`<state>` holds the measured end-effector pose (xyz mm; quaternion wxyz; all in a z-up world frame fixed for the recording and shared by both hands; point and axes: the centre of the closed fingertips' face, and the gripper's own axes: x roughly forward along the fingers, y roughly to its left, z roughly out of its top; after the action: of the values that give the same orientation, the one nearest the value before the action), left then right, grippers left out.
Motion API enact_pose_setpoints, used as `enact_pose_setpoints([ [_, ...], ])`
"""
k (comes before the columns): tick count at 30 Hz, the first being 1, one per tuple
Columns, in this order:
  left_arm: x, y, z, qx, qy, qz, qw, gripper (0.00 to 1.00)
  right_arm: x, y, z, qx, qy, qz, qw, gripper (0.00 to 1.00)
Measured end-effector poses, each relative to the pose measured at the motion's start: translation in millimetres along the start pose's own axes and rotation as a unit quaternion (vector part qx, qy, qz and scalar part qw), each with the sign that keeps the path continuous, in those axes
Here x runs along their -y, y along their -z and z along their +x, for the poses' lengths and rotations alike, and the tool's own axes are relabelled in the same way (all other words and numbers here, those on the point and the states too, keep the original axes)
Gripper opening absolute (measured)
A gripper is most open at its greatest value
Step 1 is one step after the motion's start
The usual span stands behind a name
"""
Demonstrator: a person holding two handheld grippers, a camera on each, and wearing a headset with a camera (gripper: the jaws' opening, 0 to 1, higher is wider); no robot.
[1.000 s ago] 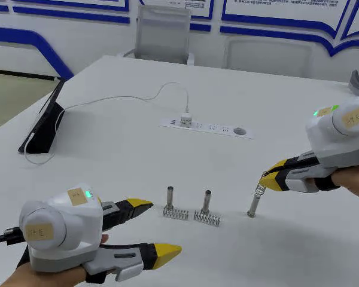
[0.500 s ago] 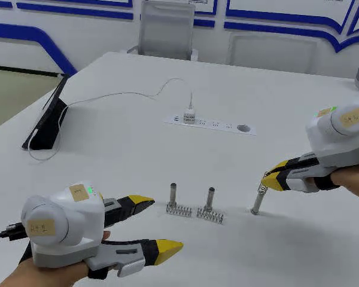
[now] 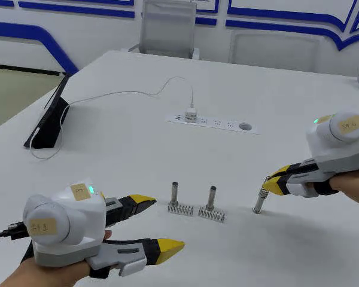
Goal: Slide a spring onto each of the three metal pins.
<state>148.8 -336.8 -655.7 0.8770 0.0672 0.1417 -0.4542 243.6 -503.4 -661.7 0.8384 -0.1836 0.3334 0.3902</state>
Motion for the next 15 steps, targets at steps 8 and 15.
enact_pose_setpoints([
  [8,-0.2,0.0,-0.4,0.001,0.0,-0.001,1.0,0.56,-1.4,7.1,10.2,-0.002,0.002,0.008,1.0,0.12],
  [15,-1.1,0.6,-1.1,0.0,-0.001,-0.002,1.0,0.56,-1.8,12.0,14.8,-0.005,0.003,0.015,0.9999,0.12],
])
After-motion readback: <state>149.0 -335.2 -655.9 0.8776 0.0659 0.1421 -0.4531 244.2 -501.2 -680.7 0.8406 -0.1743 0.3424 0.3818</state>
